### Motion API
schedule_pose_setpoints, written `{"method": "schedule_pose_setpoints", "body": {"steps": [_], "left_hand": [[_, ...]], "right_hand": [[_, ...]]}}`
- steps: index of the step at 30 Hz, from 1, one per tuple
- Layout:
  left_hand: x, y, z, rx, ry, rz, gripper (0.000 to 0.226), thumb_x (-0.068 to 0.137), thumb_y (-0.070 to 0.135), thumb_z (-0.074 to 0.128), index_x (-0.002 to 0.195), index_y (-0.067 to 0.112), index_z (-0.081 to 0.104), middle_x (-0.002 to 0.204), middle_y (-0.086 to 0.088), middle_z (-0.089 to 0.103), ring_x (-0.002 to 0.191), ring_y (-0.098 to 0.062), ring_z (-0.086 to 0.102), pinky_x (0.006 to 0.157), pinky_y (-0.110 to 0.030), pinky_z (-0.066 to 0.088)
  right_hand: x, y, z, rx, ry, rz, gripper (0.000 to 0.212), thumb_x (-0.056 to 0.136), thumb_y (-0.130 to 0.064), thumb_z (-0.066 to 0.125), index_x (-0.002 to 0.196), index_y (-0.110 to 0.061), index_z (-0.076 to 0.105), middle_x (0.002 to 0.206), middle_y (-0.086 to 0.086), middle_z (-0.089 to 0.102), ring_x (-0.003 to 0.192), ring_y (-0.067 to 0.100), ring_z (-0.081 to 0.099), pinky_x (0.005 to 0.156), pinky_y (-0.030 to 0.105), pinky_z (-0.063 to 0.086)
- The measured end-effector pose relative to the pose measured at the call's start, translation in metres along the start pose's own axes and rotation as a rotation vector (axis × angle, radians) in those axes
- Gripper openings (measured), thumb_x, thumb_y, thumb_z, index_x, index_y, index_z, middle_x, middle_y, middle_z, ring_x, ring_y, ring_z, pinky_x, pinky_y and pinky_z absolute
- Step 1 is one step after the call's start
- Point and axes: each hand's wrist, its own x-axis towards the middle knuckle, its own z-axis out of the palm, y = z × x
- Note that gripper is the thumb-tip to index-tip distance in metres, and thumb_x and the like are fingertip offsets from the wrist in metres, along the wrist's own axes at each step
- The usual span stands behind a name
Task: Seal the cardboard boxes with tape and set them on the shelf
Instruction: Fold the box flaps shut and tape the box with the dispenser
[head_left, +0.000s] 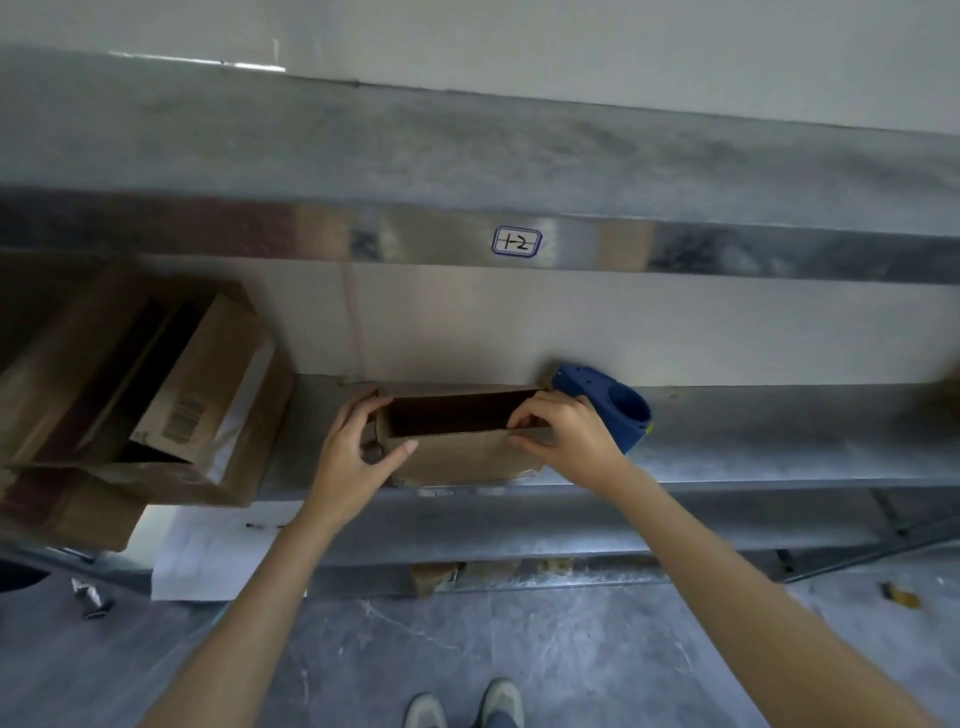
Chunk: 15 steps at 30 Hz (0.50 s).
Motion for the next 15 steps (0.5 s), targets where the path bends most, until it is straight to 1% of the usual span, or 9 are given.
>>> {"method": "schedule_pose_setpoints", "body": {"steps": [2,4,6,8,11,13,15], "left_hand": [[-0.001,0.0,-0.001,-0.013,-0.005,-0.001,0.056,0.082,0.035,0.076,0.133,0.03,0.053,0.136,0.017,0.039,0.13,-0.007,0.043,0.1,-0.034,0.051],[-0.001,0.001,-0.002,-0.019,0.001,-0.005,0.057,0.083,0.04,0.073,0.135,0.028,0.053,0.135,0.017,0.042,0.13,-0.008,0.044,0.104,-0.041,0.049],[0.001,0.002,-0.002,-0.032,0.026,-0.02,0.055,0.085,0.038,0.072,0.136,0.026,0.053,0.135,0.015,0.044,0.129,-0.008,0.045,0.106,-0.044,0.047],[0.005,0.004,-0.001,-0.035,0.068,-0.019,0.052,0.087,0.029,0.075,0.134,0.022,0.055,0.134,0.011,0.048,0.126,-0.009,0.048,0.106,-0.047,0.047],[0.009,0.004,0.002,-0.022,0.091,-0.004,0.05,0.085,0.02,0.077,0.131,0.02,0.056,0.131,0.01,0.051,0.124,-0.011,0.051,0.102,-0.049,0.05],[0.008,0.003,0.002,-0.034,0.094,-0.015,0.05,0.085,0.02,0.078,0.13,0.021,0.057,0.13,0.012,0.051,0.123,-0.009,0.051,0.099,-0.048,0.052],[0.005,0.0,0.001,-0.045,0.089,-0.026,0.052,0.084,0.022,0.078,0.131,0.022,0.056,0.128,0.017,0.05,0.123,-0.006,0.05,0.1,-0.046,0.052]], "right_hand": [[0.0,0.0,-0.002,0.037,0.008,0.006,0.015,0.085,-0.043,0.068,0.094,-0.031,0.067,0.087,-0.018,0.062,0.083,0.003,0.058,0.074,0.042,0.052],[0.004,-0.001,-0.007,0.065,0.045,0.031,0.02,0.086,-0.046,0.064,0.094,-0.028,0.069,0.086,-0.02,0.061,0.082,0.005,0.059,0.074,0.04,0.052],[0.011,-0.003,-0.011,0.057,0.106,0.037,0.014,0.087,-0.036,0.069,0.093,-0.023,0.071,0.086,-0.018,0.061,0.083,0.009,0.059,0.073,0.039,0.052],[0.019,-0.004,-0.011,0.006,0.147,0.02,0.008,0.086,-0.026,0.074,0.091,-0.02,0.071,0.089,-0.013,0.063,0.086,0.013,0.058,0.073,0.039,0.051],[0.028,-0.002,-0.004,-0.013,0.095,0.022,0.01,0.083,-0.025,0.078,0.09,-0.022,0.071,0.099,-0.008,0.062,0.092,0.019,0.055,0.08,0.04,0.049],[0.032,-0.001,0.0,-0.002,0.054,0.055,0.012,0.082,-0.029,0.078,0.092,-0.025,0.072,0.105,-0.009,0.059,0.098,0.018,0.052,0.087,0.04,0.045],[0.034,0.0,0.002,-0.017,0.028,0.107,0.014,0.084,-0.034,0.076,0.096,-0.028,0.072,0.113,-0.009,0.058,0.107,0.015,0.049,0.092,0.037,0.037]]}}
